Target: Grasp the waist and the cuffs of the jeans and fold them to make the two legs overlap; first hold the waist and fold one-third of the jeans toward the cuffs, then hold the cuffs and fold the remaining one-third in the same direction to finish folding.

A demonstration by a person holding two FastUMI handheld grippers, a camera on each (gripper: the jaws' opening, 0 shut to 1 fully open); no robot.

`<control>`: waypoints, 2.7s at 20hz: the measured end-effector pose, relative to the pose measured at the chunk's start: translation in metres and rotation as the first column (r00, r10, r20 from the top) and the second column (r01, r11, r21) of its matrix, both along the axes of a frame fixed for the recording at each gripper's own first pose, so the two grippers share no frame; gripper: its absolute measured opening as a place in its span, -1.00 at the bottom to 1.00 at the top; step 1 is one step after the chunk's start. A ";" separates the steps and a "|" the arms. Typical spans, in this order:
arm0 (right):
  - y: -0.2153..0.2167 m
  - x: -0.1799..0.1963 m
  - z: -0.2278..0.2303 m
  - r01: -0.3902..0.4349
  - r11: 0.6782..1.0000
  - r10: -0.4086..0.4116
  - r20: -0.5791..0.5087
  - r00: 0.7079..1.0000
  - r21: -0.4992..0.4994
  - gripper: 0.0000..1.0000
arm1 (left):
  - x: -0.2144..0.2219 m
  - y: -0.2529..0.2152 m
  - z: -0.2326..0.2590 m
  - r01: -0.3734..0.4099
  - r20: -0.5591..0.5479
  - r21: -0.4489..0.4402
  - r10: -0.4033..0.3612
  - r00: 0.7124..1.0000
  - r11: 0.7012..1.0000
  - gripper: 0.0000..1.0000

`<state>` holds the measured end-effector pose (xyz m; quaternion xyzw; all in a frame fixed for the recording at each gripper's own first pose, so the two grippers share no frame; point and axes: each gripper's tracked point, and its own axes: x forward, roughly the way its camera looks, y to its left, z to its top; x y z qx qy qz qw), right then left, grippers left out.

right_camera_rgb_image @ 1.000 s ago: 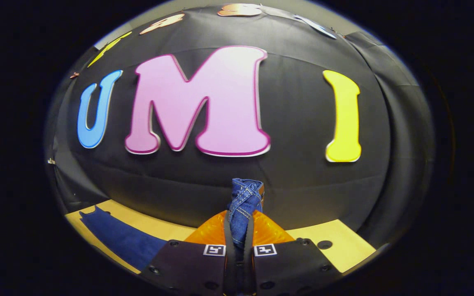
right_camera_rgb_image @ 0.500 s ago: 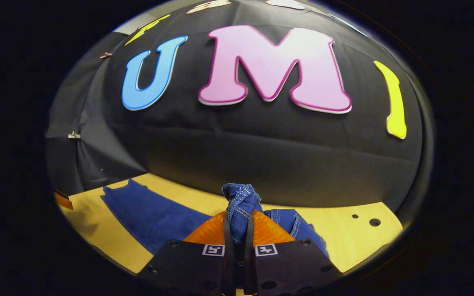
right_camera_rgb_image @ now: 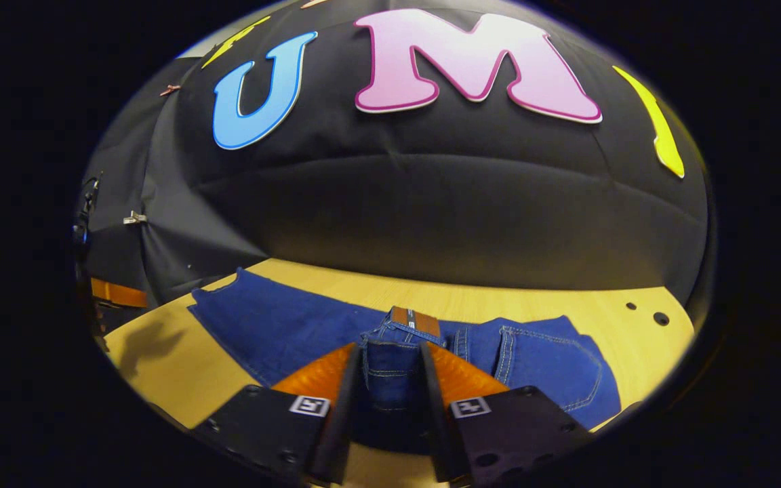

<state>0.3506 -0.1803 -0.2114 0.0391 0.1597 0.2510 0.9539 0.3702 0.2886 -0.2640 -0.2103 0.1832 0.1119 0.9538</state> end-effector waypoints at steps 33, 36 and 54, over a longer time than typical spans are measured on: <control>-0.146 -0.068 -0.019 0.160 0.987 -0.148 -0.238 0.960 0.033 0.97 | 0.148 0.015 -0.042 0.020 -0.211 0.130 0.008 0.977 0.991 -0.87; -0.163 -0.063 -0.009 0.187 0.982 -0.175 -0.229 0.958 0.031 0.97 | 0.149 0.016 -0.018 -0.010 -0.172 0.009 0.011 0.985 1.000 -0.88; -0.306 -0.077 0.079 0.419 0.907 -0.405 -0.184 0.895 0.042 0.97 | 0.109 -0.170 0.252 0.205 0.108 0.169 -0.225 0.968 0.964 -0.89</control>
